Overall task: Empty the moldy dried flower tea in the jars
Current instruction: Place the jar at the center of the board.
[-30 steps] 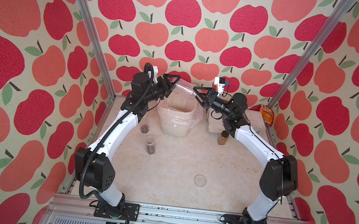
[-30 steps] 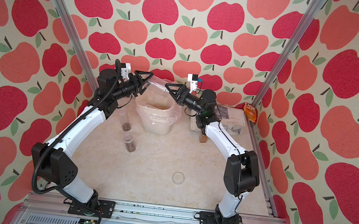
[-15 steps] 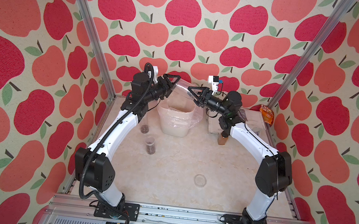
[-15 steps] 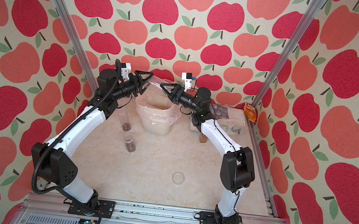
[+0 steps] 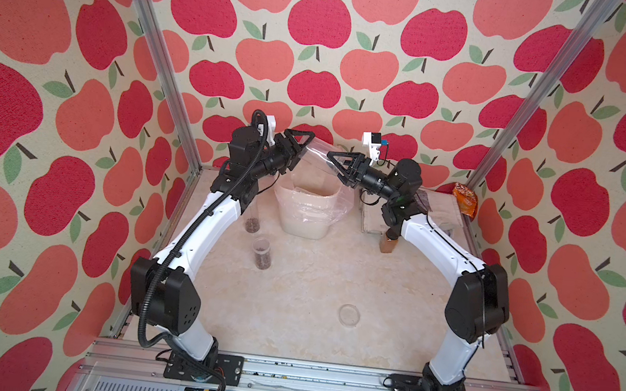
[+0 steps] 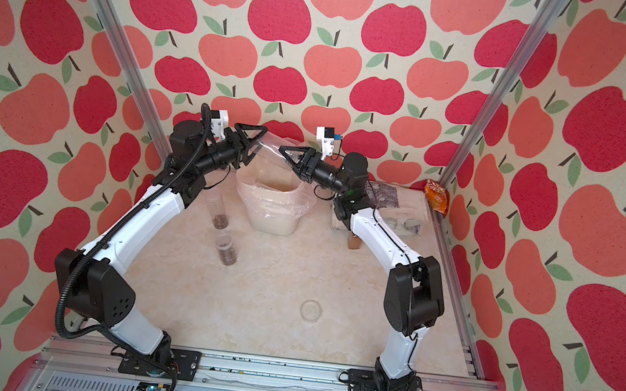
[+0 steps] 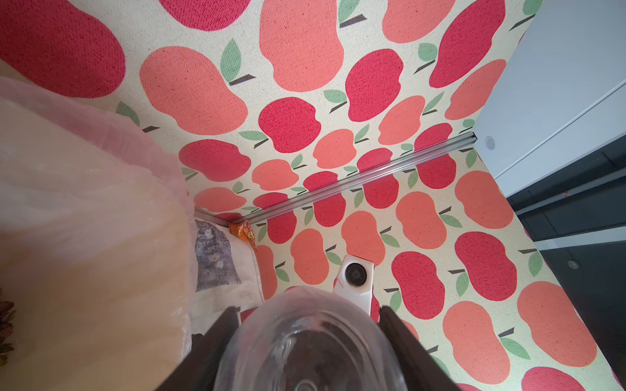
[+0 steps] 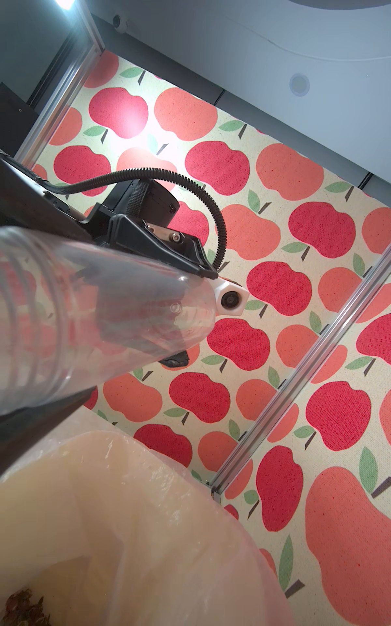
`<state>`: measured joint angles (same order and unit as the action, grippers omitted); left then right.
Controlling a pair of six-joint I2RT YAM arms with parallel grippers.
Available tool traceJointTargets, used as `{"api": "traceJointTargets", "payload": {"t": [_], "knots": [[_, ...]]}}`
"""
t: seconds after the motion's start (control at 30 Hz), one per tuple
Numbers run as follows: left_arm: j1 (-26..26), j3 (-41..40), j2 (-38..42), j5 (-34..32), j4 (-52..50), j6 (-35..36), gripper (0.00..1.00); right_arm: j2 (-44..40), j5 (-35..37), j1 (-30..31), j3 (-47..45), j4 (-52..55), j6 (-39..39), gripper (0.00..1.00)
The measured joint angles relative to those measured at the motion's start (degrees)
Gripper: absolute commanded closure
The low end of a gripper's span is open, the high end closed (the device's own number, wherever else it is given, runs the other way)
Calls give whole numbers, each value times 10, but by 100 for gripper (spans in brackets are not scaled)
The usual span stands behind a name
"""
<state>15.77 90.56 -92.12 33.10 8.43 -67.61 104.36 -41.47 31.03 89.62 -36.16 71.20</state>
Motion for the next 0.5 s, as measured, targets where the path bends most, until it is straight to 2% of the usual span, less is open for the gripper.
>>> {"api": "traceJointTargets", "payload": {"t": [0.07,0.23,0.5], "knots": [[1,-2,1,0,-4,11,14,-6,0,0,-10,2,-9,58],[3,-6,17,-3,-36,51,0,-29,-3,0,-39,13,-33,60],[3,-6,82,-40,-119,152,0,-103,-7,0,-79,85,-104,63]]}}
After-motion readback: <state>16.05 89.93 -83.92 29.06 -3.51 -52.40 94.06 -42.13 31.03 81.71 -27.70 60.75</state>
